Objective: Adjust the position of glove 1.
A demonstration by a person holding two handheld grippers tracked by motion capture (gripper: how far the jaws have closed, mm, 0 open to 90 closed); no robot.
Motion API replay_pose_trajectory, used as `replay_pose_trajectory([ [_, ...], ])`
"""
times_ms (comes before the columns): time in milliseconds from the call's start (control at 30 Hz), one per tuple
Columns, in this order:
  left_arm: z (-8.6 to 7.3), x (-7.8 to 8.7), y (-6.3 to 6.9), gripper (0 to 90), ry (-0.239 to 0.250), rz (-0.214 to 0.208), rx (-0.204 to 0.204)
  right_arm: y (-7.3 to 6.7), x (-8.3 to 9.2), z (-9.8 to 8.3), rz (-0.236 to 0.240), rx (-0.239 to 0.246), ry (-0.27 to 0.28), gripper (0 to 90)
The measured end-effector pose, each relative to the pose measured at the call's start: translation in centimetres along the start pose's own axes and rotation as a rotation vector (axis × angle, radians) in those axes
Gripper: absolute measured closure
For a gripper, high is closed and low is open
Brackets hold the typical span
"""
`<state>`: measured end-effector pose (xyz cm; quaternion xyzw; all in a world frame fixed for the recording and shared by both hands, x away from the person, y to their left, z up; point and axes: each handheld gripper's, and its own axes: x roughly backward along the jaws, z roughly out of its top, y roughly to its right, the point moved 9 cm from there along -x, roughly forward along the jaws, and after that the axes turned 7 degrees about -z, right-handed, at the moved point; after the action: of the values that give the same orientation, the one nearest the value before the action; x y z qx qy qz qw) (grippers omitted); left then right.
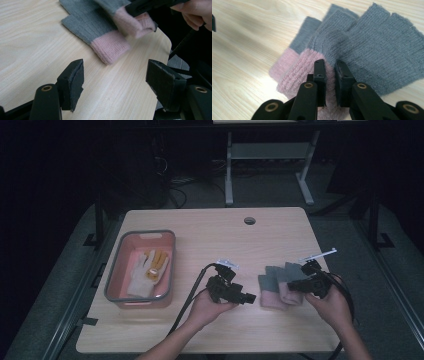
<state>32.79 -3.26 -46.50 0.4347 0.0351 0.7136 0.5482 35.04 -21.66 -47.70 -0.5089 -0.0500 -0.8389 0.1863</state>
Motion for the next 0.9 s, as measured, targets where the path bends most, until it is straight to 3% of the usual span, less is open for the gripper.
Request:
replay_pose_trajectory([
  [467,-0.1,0.1,-0.3,30.8,0.009,0.005,0.015,-3.0,-2.5,1.1,0.042,0.051,-0.039,79.9],
  [600,-0.1,-0.1,-0.5,30.8,0.004,0.008,0.02,-3.1,-3.2,0.9,0.037,0.043,-0.059,77.6],
  [667,0.0,-0.4,-0.6,30.8,0.008,0.005,0.027,-3.2,-3.5,0.7,0.064,0.026,-0.064,73.7],
  [900,0.2,-1.4,-0.6,30.8,-0.001,0.005,0.037,-2.8,-2.6,0.8,0.081,-0.003,-0.027,62.0],
])
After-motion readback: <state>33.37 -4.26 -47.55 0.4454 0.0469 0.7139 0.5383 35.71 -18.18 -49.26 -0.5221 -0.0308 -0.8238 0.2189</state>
